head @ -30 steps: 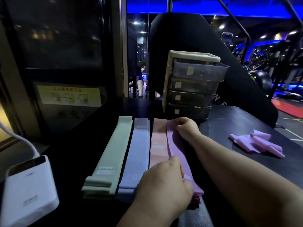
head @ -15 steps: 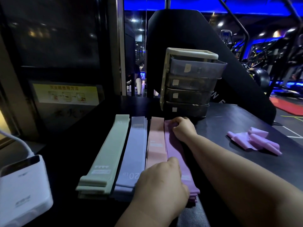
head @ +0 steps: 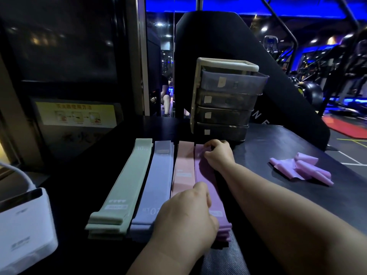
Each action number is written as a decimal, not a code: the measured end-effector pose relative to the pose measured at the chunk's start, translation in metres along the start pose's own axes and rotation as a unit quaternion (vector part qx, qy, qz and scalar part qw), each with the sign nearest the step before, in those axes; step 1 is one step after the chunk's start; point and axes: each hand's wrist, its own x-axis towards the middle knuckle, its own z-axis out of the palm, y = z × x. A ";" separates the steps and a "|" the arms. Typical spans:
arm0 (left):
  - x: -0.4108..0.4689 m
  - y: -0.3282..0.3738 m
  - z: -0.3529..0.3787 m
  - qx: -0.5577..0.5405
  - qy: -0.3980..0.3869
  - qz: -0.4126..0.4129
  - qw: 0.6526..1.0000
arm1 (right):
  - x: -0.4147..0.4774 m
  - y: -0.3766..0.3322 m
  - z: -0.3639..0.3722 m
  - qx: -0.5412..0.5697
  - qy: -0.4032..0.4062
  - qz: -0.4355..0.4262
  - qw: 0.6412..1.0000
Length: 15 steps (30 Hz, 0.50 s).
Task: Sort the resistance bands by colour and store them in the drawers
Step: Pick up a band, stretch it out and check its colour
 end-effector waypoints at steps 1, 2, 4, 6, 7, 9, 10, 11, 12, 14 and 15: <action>0.000 0.000 0.000 -0.002 0.007 0.000 1.000 | 0.000 0.000 -0.001 0.002 0.005 -0.001 1.000; 0.001 0.000 0.000 -0.007 0.014 -0.001 1.000 | 0.000 0.001 -0.003 0.005 0.007 0.001 1.000; 0.001 0.001 -0.001 -0.018 0.026 -0.002 1.000 | -0.001 0.002 -0.008 0.005 0.007 0.004 1.000; 0.002 0.004 -0.001 -0.027 0.034 0.000 0.999 | -0.002 0.005 -0.017 -0.007 0.000 0.001 1.000; 0.002 0.005 -0.001 -0.030 0.036 -0.001 0.999 | -0.003 0.007 -0.023 -0.017 -0.005 -0.006 1.000; 0.002 0.007 -0.001 -0.029 0.038 -0.007 0.999 | -0.008 0.014 -0.038 -0.041 -0.015 -0.025 0.999; 0.003 0.009 0.000 -0.026 0.040 -0.011 0.999 | -0.010 0.019 -0.047 -0.051 -0.018 -0.035 0.998; 0.004 0.010 0.001 -0.022 0.041 -0.015 0.999 | -0.011 0.025 -0.055 -0.058 -0.018 -0.042 0.997; 0.005 0.013 0.003 -0.019 0.044 -0.017 0.999 | -0.013 0.032 -0.064 -0.063 -0.016 -0.046 0.997; 0.008 0.020 0.007 -0.026 0.049 -0.022 0.998 | -0.015 0.046 -0.082 -0.076 -0.009 -0.049 0.996; 0.010 0.026 0.009 -0.029 0.051 -0.022 0.998 | -0.015 0.054 -0.090 -0.084 -0.004 -0.048 0.995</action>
